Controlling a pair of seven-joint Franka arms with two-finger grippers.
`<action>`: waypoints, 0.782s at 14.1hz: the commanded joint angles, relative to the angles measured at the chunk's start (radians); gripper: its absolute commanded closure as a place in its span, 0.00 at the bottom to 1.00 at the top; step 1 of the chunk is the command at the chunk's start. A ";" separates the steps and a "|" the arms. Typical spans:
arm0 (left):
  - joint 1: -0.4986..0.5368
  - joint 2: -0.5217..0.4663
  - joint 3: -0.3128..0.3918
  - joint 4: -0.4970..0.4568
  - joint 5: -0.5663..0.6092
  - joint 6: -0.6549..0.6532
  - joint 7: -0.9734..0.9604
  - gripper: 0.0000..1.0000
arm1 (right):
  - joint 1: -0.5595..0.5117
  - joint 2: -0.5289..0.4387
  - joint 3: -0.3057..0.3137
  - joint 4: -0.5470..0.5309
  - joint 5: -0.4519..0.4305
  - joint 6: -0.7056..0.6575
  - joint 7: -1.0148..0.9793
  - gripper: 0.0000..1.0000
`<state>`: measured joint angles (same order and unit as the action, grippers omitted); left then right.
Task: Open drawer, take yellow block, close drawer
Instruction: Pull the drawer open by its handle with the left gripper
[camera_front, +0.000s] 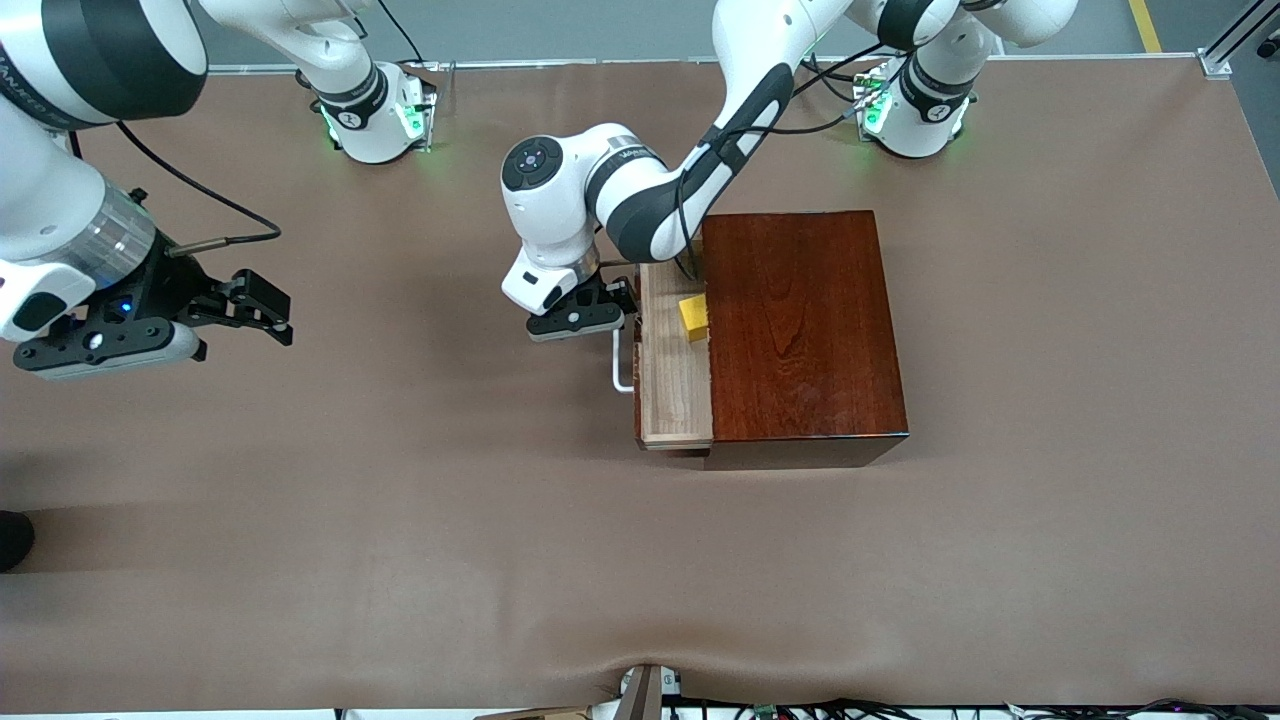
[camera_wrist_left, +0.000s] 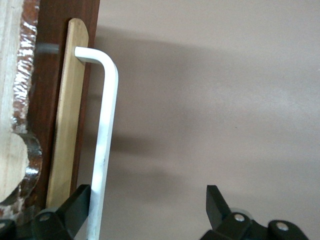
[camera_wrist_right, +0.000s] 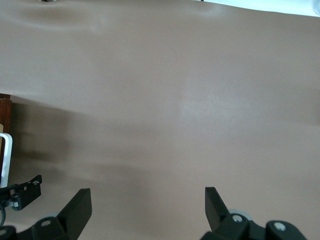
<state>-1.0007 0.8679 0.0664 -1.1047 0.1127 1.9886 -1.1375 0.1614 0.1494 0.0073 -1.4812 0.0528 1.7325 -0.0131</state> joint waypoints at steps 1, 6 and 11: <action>-0.010 0.068 -0.007 0.080 -0.048 0.073 -0.024 0.00 | 0.009 0.013 -0.004 0.006 0.007 0.015 -0.045 0.00; -0.010 0.083 -0.008 0.121 -0.056 0.101 -0.039 0.00 | 0.044 0.022 -0.004 0.006 0.007 0.033 -0.067 0.00; -0.029 0.072 -0.004 0.121 -0.071 0.096 -0.045 0.00 | 0.046 0.029 -0.004 0.006 0.009 0.035 -0.096 0.00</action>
<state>-1.0114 0.9024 0.0603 -1.0518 0.0670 2.0693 -1.1595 0.2041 0.1697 0.0085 -1.4814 0.0535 1.7602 -0.0753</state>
